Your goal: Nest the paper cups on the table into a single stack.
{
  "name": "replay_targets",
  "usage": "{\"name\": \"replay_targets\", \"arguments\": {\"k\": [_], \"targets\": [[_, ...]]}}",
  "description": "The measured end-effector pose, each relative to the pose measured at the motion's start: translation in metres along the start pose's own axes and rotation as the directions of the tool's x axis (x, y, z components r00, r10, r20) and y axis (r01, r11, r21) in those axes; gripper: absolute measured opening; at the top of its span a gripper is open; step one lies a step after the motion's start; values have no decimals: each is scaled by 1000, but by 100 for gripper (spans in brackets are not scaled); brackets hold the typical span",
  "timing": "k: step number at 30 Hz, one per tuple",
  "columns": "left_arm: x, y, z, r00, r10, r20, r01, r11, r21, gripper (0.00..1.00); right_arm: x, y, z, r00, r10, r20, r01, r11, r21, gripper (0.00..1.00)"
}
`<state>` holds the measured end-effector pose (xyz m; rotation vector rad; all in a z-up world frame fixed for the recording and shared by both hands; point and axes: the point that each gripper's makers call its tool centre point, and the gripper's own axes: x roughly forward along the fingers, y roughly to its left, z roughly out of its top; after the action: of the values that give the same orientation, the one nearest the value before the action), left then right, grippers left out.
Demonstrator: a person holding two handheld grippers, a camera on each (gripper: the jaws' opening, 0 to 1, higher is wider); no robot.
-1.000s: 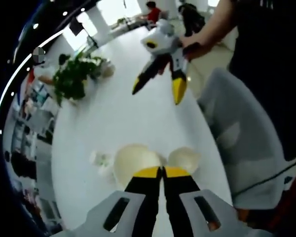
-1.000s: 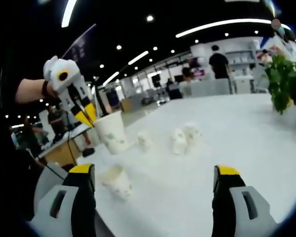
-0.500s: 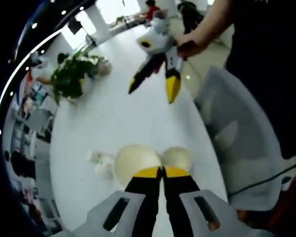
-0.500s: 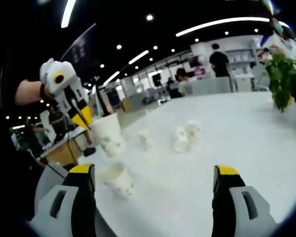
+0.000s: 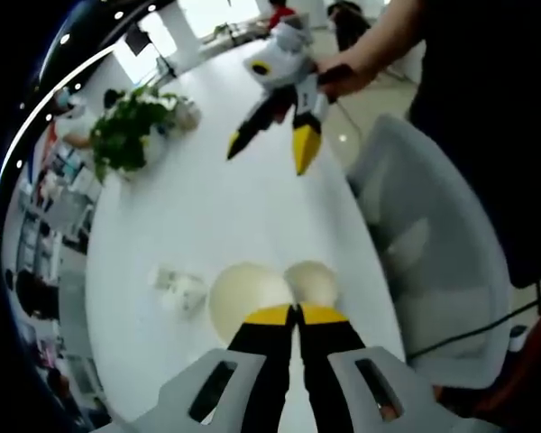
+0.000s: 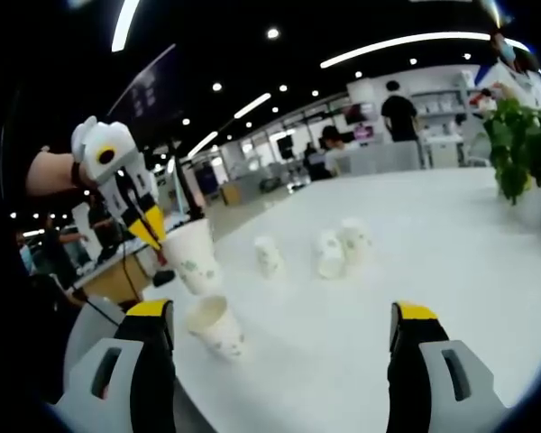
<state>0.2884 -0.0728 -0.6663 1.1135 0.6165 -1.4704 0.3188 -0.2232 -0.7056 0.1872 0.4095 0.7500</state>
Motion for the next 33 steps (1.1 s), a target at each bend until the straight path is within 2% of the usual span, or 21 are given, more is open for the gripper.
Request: {"name": "replay_targets", "arguments": {"k": [11, 15, 25, 33], "targets": [[6, -11, 3, 1000, -10, 2, 10, 1000, 17, 0, -2, 3, -3, 1000, 1, -7, -1, 1000, -2, 98], [11, -15, 0, 999, -29, -14, 29, 999, 29, 0, -3, 4, -4, 1000, 1, -6, -1, 1000, 0, 98], [19, -15, 4, 999, -45, -2, 45, 999, 14, 0, -8, 0, -5, 1000, -9, -2, 9, 1000, 10, 98], [25, -17, 1, 998, -60, -19, 61, 998, 19, 0, -9, -3, -8, 1000, -13, -4, 13, 1000, 14, 98]]}}
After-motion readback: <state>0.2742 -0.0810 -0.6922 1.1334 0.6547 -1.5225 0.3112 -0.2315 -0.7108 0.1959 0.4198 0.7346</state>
